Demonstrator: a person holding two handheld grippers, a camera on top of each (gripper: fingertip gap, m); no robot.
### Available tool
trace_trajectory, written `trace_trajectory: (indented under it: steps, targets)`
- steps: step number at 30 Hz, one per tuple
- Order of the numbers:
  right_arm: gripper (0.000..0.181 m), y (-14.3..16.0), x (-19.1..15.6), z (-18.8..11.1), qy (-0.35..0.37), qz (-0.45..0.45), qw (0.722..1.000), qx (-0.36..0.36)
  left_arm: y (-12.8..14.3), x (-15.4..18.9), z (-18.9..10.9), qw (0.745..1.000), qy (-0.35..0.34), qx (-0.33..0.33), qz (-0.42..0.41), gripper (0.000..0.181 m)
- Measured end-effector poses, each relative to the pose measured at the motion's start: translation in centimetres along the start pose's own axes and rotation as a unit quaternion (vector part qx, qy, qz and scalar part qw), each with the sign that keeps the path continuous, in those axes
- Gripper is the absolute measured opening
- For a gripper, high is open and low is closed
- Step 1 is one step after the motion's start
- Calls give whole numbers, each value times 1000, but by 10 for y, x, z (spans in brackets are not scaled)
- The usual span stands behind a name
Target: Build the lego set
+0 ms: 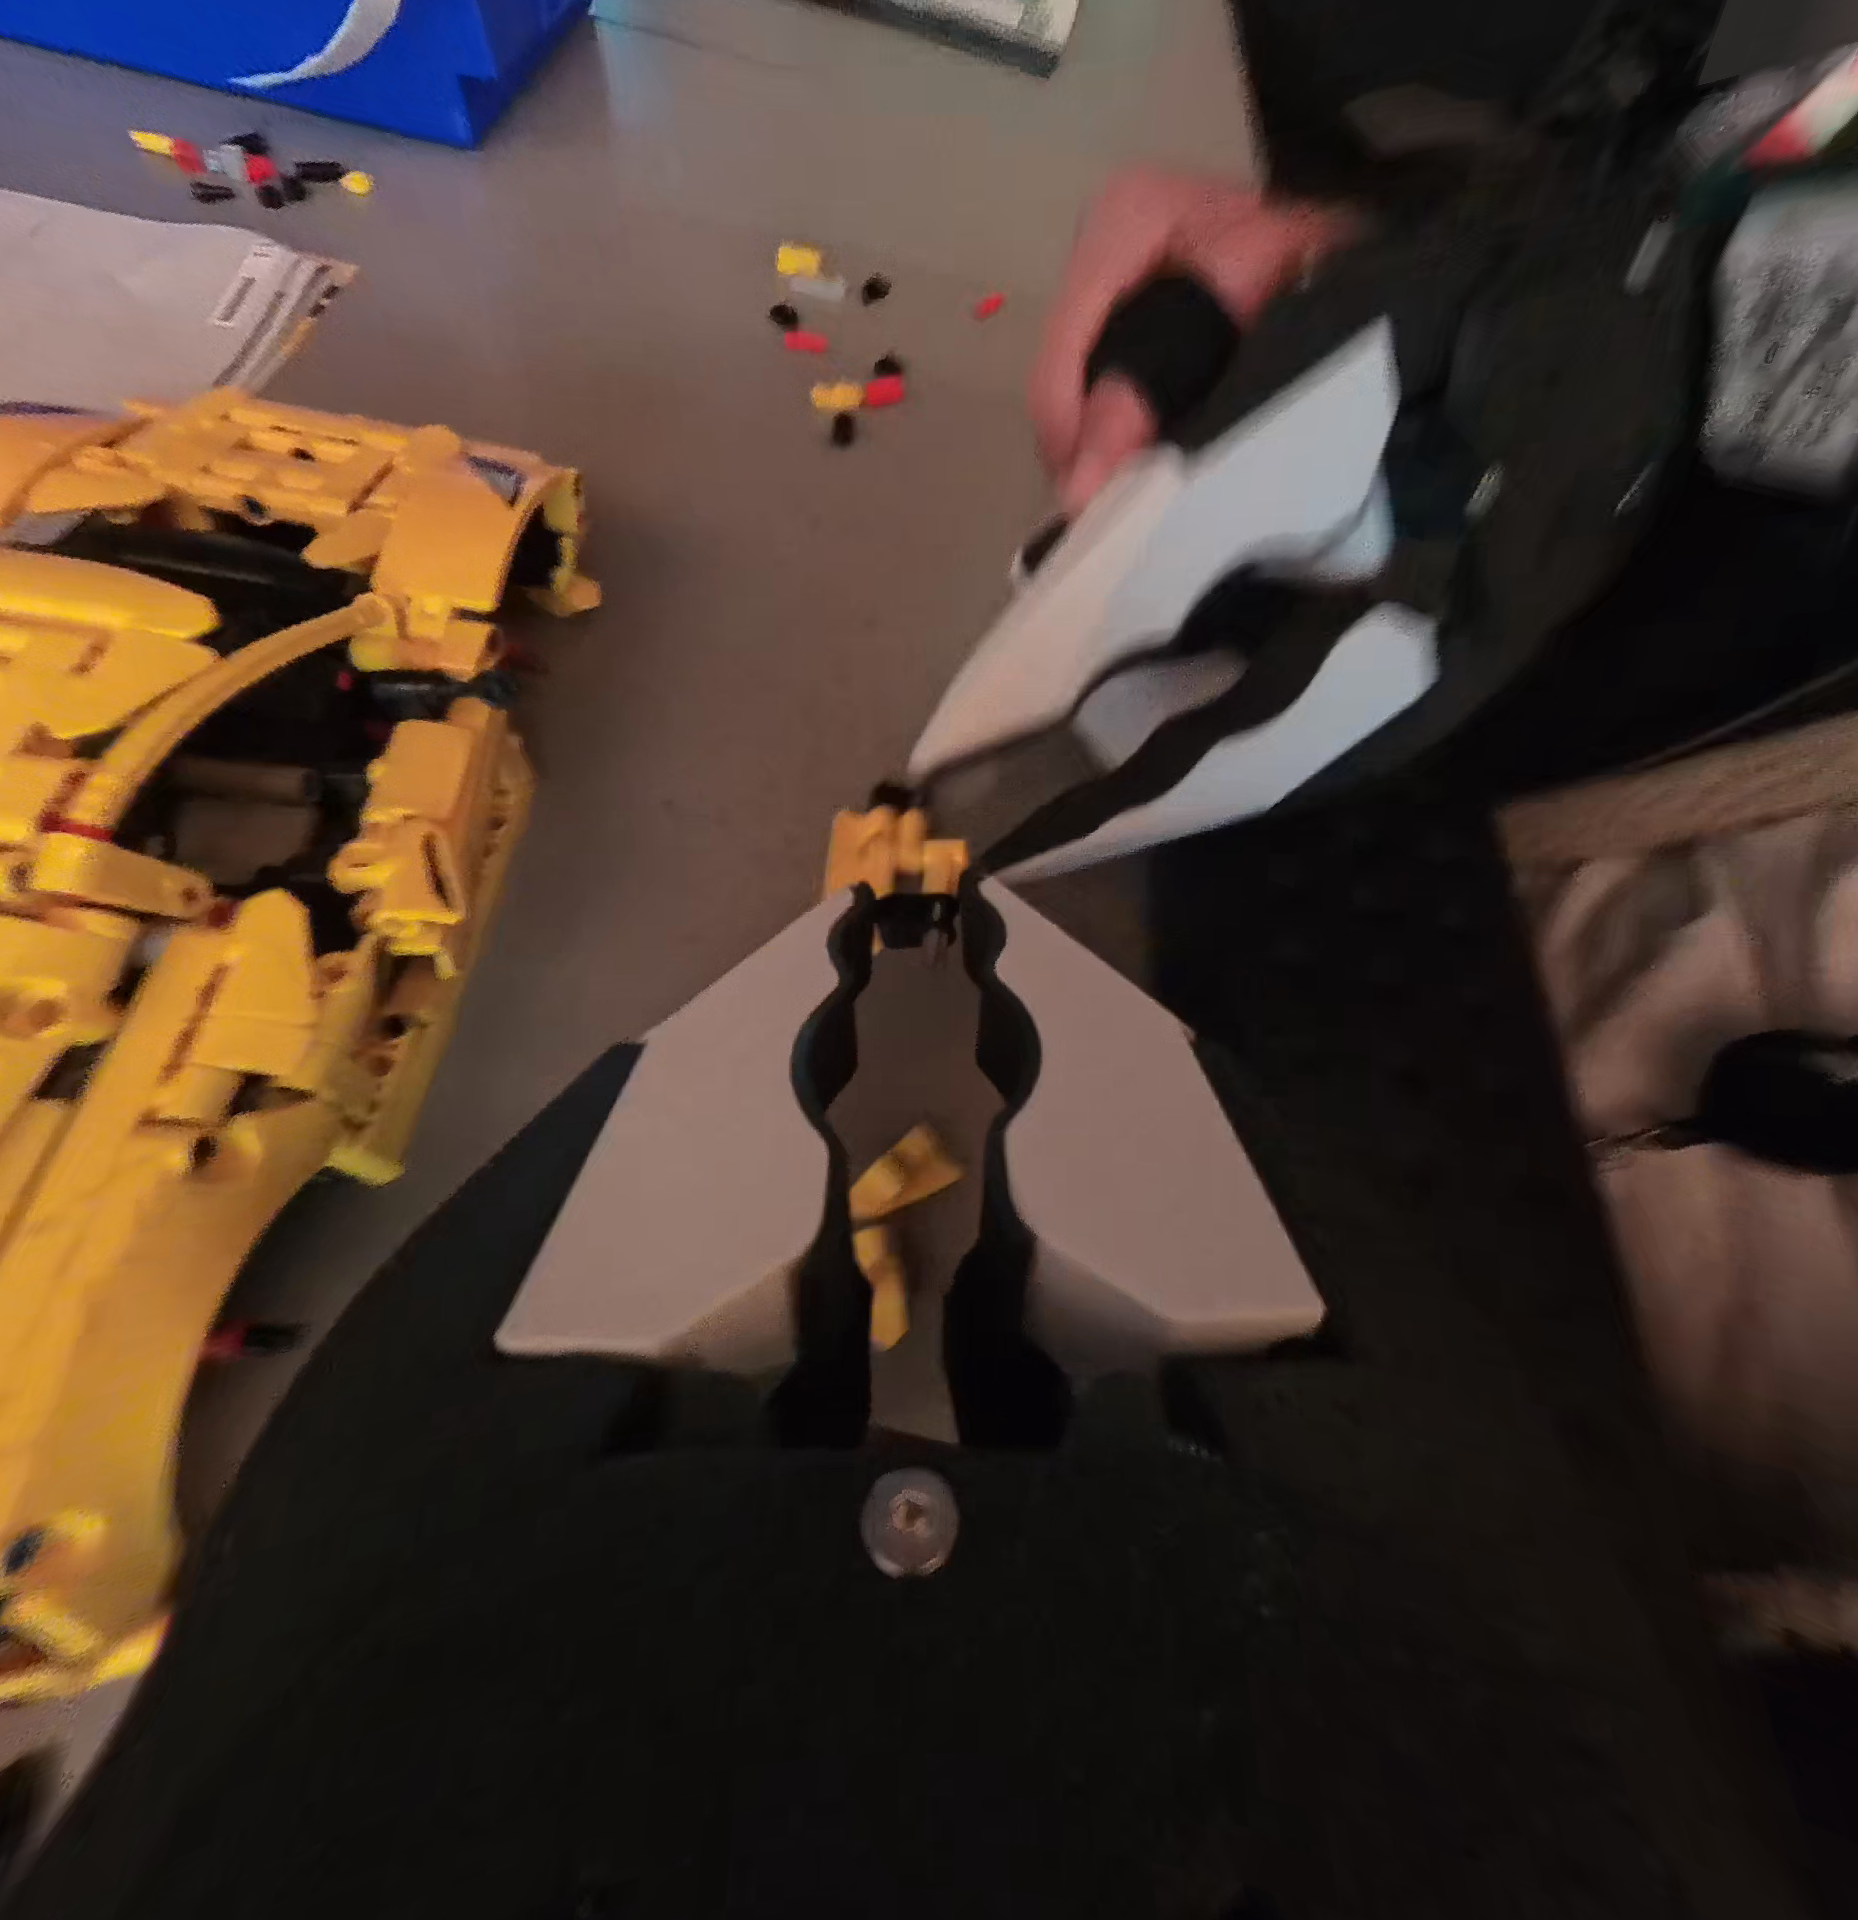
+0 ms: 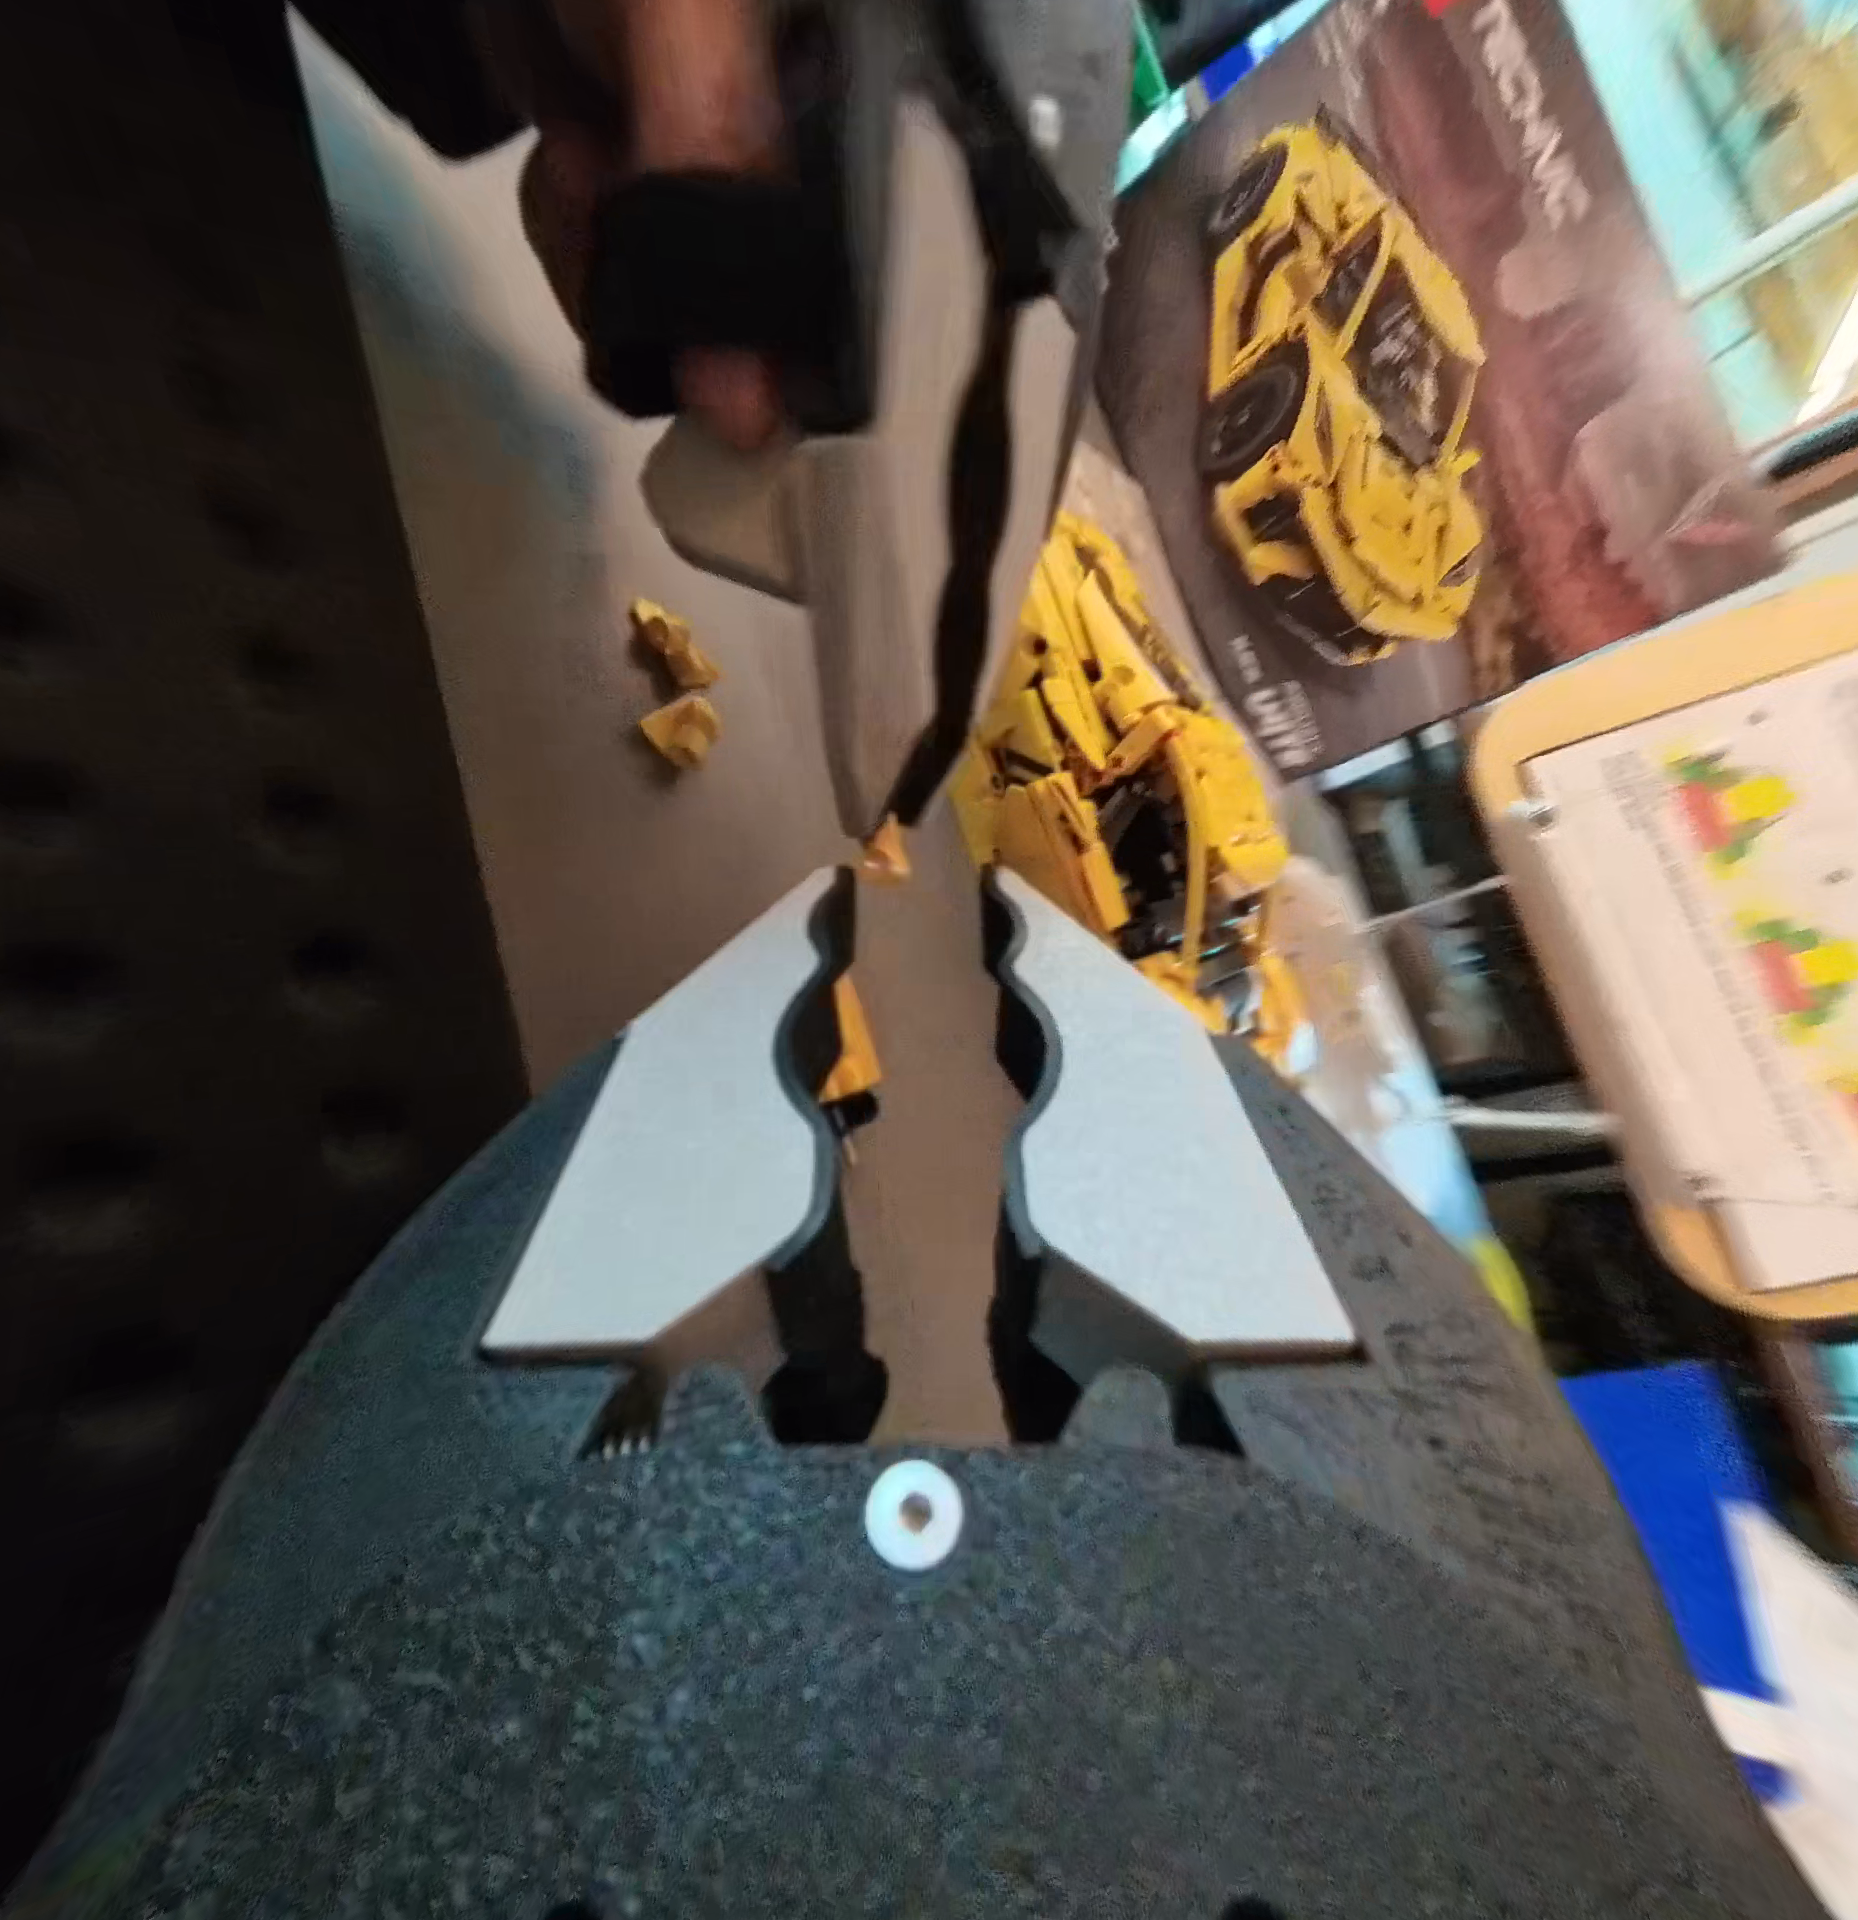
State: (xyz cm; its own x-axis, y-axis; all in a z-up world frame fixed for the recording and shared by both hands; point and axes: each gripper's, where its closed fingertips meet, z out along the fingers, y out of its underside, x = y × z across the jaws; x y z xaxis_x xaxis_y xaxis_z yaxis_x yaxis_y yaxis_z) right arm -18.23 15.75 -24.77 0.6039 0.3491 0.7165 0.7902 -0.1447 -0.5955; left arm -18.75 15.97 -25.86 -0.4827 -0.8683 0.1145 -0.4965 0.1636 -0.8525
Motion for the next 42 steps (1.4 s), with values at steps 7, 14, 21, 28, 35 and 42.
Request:
trace_trajectory:
  steps: [7, 14, 21, 28, 35, 42]
  targets:
    - [50, 29, -16, -9, -276, 228, 933, -37, 15, 2, 9, 992, -32, -50, 111, 16]
    - [34, 37, -26, 6, -370, 184, 909, -43, 22, 2, 22, 989, -38, -76, 124, 16]
    - [30, 35, -30, 12, -355, 189, 915, -28, 27, -1, 29, 988, -38, -97, 117, 16]
    - [25, 40, -32, 17, -351, 198, 915, -33, 26, -2, 29, 989, -46, -95, 107, 16]
    - [32, 39, -33, 14, -351, 195, 916, -23, 28, -2, 25, 989, -55, -95, 103, 16]
    - [27, 37, -25, 8, -349, 207, 914, 0, 26, 4, 23, 991, -36, -87, 94, 0]
